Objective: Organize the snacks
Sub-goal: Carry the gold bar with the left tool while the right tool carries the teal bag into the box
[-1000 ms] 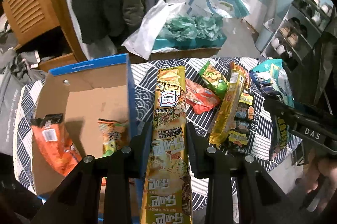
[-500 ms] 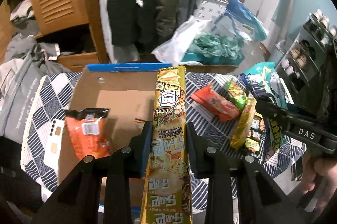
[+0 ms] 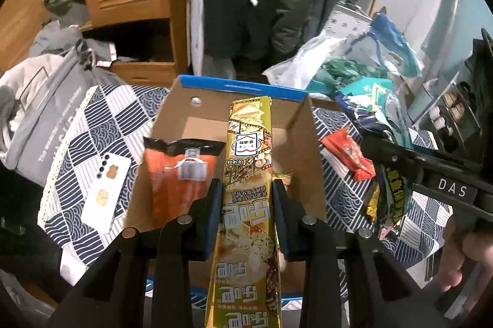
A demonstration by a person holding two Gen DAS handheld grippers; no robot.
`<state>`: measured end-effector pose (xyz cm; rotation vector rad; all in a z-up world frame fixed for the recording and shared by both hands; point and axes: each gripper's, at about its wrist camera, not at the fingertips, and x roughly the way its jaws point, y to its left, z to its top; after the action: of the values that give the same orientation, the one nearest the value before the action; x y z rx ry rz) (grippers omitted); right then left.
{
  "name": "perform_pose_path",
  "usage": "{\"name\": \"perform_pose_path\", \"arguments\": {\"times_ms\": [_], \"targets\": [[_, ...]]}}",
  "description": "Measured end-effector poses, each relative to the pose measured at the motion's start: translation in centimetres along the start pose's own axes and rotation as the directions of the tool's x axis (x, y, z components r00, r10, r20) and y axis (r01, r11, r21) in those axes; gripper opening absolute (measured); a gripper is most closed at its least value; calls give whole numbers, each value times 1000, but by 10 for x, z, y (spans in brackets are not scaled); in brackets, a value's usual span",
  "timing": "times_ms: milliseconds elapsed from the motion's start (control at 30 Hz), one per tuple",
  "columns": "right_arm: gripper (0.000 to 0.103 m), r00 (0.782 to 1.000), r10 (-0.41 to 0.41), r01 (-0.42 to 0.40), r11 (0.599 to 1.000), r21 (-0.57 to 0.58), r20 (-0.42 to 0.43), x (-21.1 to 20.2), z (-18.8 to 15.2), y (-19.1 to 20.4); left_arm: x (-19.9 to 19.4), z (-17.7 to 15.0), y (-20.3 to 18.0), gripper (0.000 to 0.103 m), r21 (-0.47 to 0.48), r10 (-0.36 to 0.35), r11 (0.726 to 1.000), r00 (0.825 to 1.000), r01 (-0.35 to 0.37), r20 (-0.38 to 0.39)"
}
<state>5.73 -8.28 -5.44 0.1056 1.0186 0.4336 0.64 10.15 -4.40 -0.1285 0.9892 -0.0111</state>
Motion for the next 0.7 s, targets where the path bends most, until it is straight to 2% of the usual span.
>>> {"name": "perform_pose_path", "arguments": {"times_ms": [233, 400, 600, 633, 700], "targets": [[62, 998, 44, -44, 999, -11, -37, 22, 6, 31, 17, -1, 19, 32, -37, 27, 999, 999, -28, -32], [62, 996, 67, -68, 998, -6, -67, 37, 7, 44, 35, -3, 30, 32, -80, 18, 996, 997, -24, -79], [62, 993, 73, -73, 997, 4, -91, 51, 10, 52, 40, 1, 36, 32, -114, 31, 993, 998, -38, -59], [62, 993, 73, -73, 997, 3, -94, 53, 10, 53, 40, 2, 37, 33, -118, 29, 992, 998, -36, -57], [62, 992, 72, -72, 997, 1, -99, 56, 11, 55, 41, 2, 38, 45, -122, 28, 992, 998, -35, -59]]}}
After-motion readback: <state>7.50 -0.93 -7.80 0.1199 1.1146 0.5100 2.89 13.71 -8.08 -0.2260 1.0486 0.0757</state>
